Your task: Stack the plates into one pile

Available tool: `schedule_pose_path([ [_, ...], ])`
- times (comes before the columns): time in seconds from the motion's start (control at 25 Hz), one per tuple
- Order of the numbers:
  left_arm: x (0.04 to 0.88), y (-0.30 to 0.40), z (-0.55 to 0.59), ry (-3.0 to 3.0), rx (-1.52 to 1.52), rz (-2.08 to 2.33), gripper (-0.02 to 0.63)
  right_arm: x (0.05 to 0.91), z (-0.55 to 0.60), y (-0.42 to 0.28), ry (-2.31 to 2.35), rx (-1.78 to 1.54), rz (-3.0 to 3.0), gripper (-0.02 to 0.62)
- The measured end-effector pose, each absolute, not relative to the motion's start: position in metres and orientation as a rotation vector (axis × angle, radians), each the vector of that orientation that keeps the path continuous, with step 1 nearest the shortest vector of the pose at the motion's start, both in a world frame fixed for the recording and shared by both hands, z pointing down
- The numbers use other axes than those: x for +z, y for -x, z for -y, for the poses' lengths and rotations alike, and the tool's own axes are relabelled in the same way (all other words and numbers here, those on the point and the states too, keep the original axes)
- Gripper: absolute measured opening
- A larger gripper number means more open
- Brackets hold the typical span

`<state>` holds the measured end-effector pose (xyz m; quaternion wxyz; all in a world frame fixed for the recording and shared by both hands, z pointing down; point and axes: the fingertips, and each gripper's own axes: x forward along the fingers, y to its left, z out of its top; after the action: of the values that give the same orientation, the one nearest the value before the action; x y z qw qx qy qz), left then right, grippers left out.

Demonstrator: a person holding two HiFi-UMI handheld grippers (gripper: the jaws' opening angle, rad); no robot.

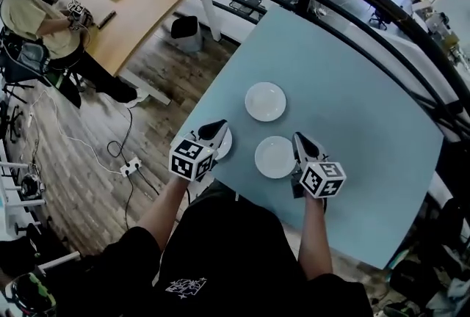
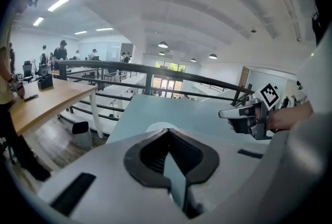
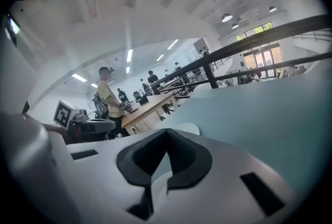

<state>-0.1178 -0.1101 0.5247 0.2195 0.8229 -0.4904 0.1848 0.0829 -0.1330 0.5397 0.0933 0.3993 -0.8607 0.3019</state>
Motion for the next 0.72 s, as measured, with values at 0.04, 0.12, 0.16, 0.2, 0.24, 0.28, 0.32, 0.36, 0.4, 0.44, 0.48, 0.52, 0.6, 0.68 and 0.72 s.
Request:
schedule_pose_path([
  [0.04,0.531,0.116,0.113,-2.276,0.516,1.335,0.008,0.546,0.133,-0.084,-1.191,0.908,2.536,0.006],
  [0.12,0.543,0.114,0.119,-2.273,0.525,1.3,0.008,0.558,0.134,-0.083,-1.201,0.927,2.507,0.006],
  [0.16,0.549,0.114,0.121,-2.271,0.531,1.284,0.008,0.564,0.134,-0.083,-1.206,0.94,2.491,0.006],
  [0.2,0.555,0.113,0.123,-2.269,0.54,1.265,0.008,0.57,0.134,-0.083,-1.211,0.954,2.475,0.006],
  [0.24,0.561,0.112,0.124,-2.268,0.552,1.242,0.008,0.576,0.133,-0.083,-1.216,0.969,2.459,0.006],
  [0.28,0.567,0.109,0.125,-2.269,0.565,1.214,0.008,0.581,0.132,-0.084,-1.219,0.988,2.442,0.006],
  [0.32,0.573,0.106,0.125,-2.269,0.576,1.182,0.008,0.587,0.13,-0.085,-1.221,1.008,2.426,0.006],
  [0.36,0.578,0.103,0.124,-2.268,0.586,1.148,0.008,0.592,0.128,-0.086,-1.224,1.03,2.407,0.006],
  [0.4,0.584,0.099,0.123,-2.264,0.593,1.114,0.008,0.597,0.124,-0.087,-1.227,1.05,2.387,0.006],
  [0.44,0.589,0.096,0.121,-2.258,0.598,1.083,0.008,0.602,0.12,-0.088,-1.231,1.067,2.367,0.006],
  [0.48,0.594,0.094,0.118,-2.252,0.602,1.056,0.008,0.607,0.116,-0.088,-1.236,1.082,2.349,0.006],
  [0.52,0.6,0.093,0.115,-2.244,0.607,1.033,0.008,0.611,0.112,-0.087,-1.243,1.095,2.332,0.006],
  [0.6,0.609,0.091,0.109,-2.229,0.616,0.983,0.008,0.621,0.105,-0.087,-1.26,1.134,2.304,0.006],
  [0.68,0.617,0.083,0.1,-2.215,0.632,0.911,0.008,0.632,0.098,-0.089,-1.28,1.192,2.277,0.006],
  [0.72,0.622,0.077,0.094,-2.211,0.641,0.873,0.008,0.637,0.093,-0.091,-1.29,1.22,2.262,0.006],
])
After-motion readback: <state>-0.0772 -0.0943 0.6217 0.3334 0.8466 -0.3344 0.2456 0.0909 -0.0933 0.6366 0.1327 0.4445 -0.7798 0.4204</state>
